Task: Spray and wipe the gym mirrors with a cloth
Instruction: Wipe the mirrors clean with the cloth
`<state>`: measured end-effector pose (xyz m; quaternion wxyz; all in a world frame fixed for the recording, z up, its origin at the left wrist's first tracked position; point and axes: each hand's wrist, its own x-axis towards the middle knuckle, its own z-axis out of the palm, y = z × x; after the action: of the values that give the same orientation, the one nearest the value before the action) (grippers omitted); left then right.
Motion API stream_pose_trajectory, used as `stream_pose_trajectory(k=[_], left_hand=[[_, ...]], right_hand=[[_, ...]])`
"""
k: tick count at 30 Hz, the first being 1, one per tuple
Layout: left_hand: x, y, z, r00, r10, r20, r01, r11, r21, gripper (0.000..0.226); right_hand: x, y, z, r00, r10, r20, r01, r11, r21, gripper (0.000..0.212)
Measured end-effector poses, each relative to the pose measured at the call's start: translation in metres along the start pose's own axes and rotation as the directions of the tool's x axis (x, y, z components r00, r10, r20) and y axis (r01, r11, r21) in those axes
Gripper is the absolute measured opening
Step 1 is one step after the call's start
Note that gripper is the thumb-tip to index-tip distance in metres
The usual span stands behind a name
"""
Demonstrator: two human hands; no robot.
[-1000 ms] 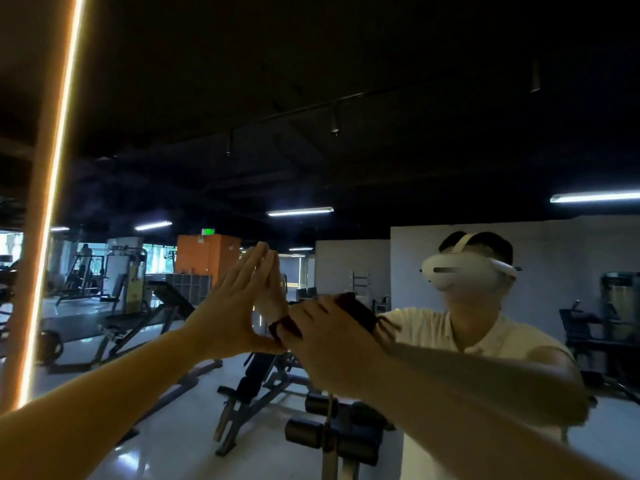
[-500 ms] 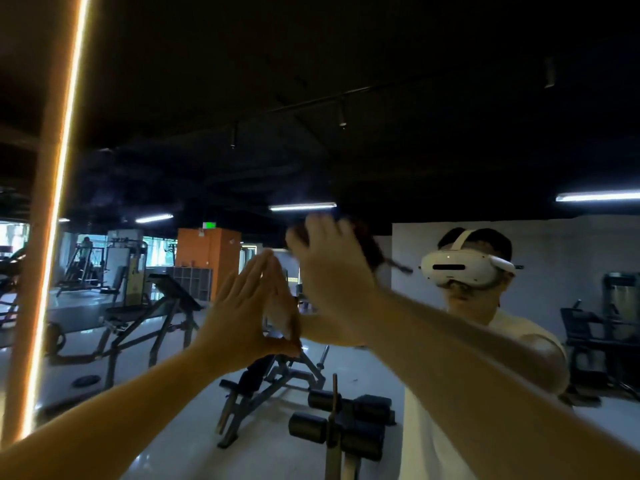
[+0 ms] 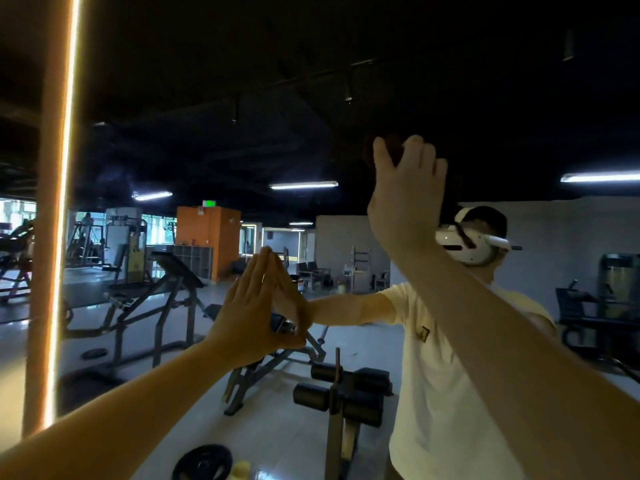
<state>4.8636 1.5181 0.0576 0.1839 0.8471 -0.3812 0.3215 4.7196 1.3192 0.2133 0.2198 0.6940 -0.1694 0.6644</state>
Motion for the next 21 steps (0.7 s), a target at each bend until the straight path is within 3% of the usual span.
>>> stream_pose_trajectory(k=[2, 4, 6, 8, 10, 13, 16, 17, 19, 21], left_hand=[[0.000, -0.002, 0.002, 1.000, -0.002, 0.007, 0.002, 1.000, -0.005, 0.151], [-0.001, -0.004, 0.003, 1.000, 0.010, -0.006, -0.010, 1.000, -0.011, 0.151], [-0.002, -0.005, 0.004, 0.999, 0.025, -0.027, -0.025, 1.000, 0.004, 0.149], [-0.003, -0.004, 0.004, 0.998, 0.030, -0.053, -0.029, 0.999, 0.015, 0.145], [-0.004, -0.004, 0.003, 0.997, 0.040, -0.069, -0.040, 0.999, 0.004, 0.146], [-0.008, -0.009, 0.009, 0.995, 0.045, -0.084, -0.050, 0.997, -0.059, 0.146], [-0.017, -0.013, 0.026, 0.986, 0.068, -0.149, -0.077, 0.995, -0.056, 0.138], [-0.020, -0.013, 0.032, 0.985, 0.064, -0.162, -0.073, 0.996, -0.052, 0.134], [-0.023, -0.012, 0.042, 0.983, 0.045, -0.178, -0.056, 0.997, -0.054, 0.129], [-0.024, -0.014, 0.048, 0.978, 0.052, -0.202, -0.065, 0.996, -0.056, 0.126]], right_hand=[[-0.032, -0.028, 0.005, 0.998, -0.041, 0.055, 0.038, 0.997, 0.062, 0.063], [-0.084, -0.055, 0.011, 0.965, -0.234, 0.116, 0.214, 0.963, 0.164, 0.063], [-0.143, -0.067, 0.011, 0.848, -0.483, 0.219, 0.444, 0.872, 0.205, 0.068], [-0.186, -0.055, 0.009, 0.737, -0.618, 0.276, 0.585, 0.786, 0.200, 0.056], [-0.201, -0.024, 0.004, 0.742, -0.628, 0.233, 0.607, 0.778, 0.163, 0.046], [-0.182, 0.033, -0.022, 0.825, -0.527, 0.205, 0.522, 0.849, 0.086, 0.045], [-0.150, 0.104, -0.042, 0.958, -0.196, 0.208, 0.190, 0.981, 0.047, 0.019], [-0.144, 0.124, -0.046, 0.980, -0.071, 0.186, 0.059, 0.996, 0.068, 0.018], [-0.147, 0.142, -0.050, 0.985, 0.135, 0.107, -0.141, 0.989, 0.054, 0.036], [-0.156, 0.131, -0.041, 0.969, 0.244, 0.024, -0.244, 0.970, -0.002, 0.047]])
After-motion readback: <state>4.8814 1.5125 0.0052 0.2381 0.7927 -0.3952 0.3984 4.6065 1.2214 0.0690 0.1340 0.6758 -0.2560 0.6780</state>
